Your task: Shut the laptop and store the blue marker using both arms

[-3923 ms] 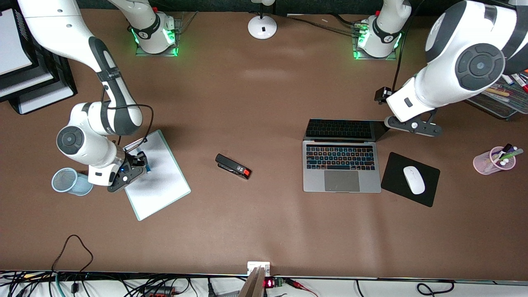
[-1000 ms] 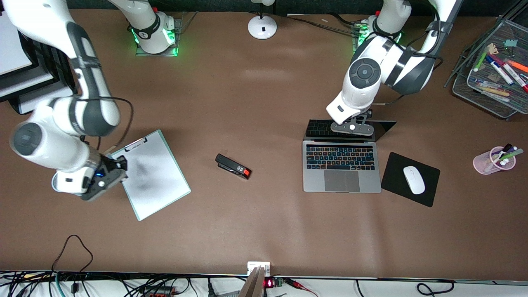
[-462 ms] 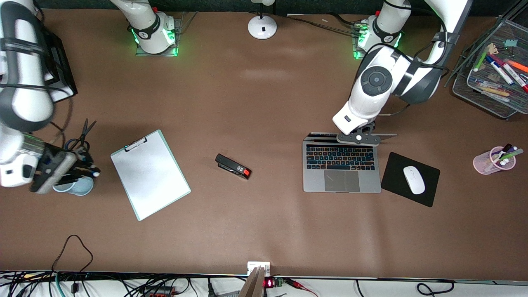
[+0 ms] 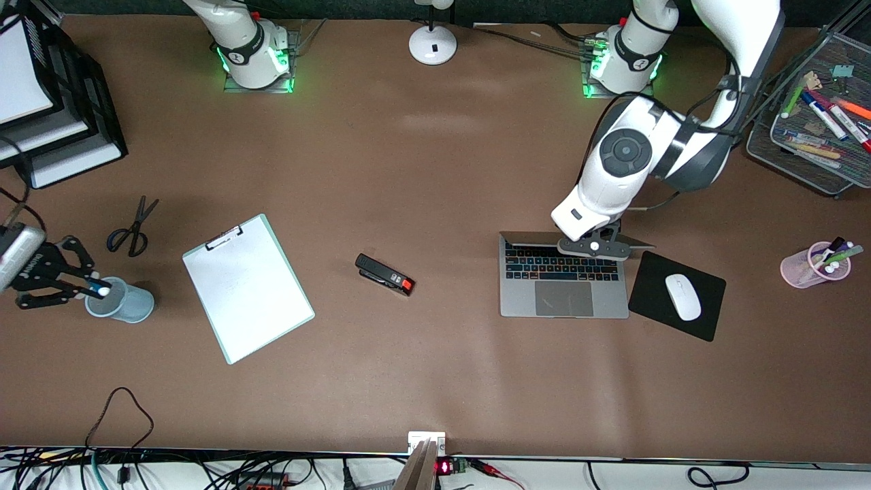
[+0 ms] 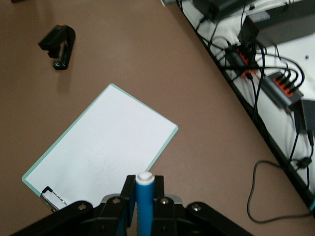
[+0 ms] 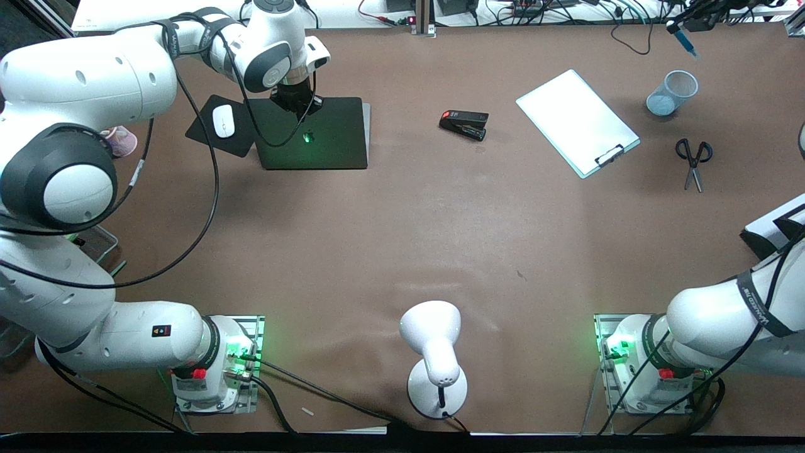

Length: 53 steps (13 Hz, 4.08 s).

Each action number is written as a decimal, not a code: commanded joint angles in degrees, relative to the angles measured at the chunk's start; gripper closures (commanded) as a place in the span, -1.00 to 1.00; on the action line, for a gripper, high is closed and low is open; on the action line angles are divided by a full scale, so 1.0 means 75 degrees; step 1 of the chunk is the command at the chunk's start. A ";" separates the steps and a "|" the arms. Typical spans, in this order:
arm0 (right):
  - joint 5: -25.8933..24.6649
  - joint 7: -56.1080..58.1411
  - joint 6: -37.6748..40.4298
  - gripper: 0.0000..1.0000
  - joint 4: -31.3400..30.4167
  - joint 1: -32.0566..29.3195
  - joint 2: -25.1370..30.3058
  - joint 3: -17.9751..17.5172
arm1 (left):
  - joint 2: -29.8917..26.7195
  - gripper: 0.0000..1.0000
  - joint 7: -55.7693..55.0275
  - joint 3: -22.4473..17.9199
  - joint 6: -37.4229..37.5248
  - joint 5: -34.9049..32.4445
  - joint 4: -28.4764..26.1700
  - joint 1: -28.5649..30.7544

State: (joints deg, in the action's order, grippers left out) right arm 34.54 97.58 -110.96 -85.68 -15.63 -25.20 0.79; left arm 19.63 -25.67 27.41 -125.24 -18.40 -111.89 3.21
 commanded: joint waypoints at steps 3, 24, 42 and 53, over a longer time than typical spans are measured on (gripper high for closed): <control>0.1217 0.2290 0.0416 1.00 0.0116 -0.0762 -0.0424 -0.0070 | 0.0780 1.00 0.0000 0.0025 -0.0223 -0.0499 0.0784 0.0193; 0.2297 0.3538 0.1108 -1.00 0.0186 -0.1608 -0.1492 -0.0046 | 0.2914 1.00 0.0258 -0.0421 -0.2579 -0.1485 0.1547 0.0286; -0.3080 -0.6774 0.2455 -1.00 0.1475 0.0969 0.0113 -0.0116 | 0.1217 1.00 0.1723 0.0985 0.3828 -0.0361 0.3714 0.0814; -0.4369 -0.9997 0.3719 -1.00 0.1475 0.1884 0.0629 -0.0116 | -0.0739 0.98 0.3385 -0.0205 0.5413 0.1313 0.4045 0.0816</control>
State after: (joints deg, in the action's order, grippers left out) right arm 5.02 26.57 -85.66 -74.79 -3.34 -22.04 -0.23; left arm 20.17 -4.56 31.04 -84.91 -12.83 -77.70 10.79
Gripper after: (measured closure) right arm 0.000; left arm 0.991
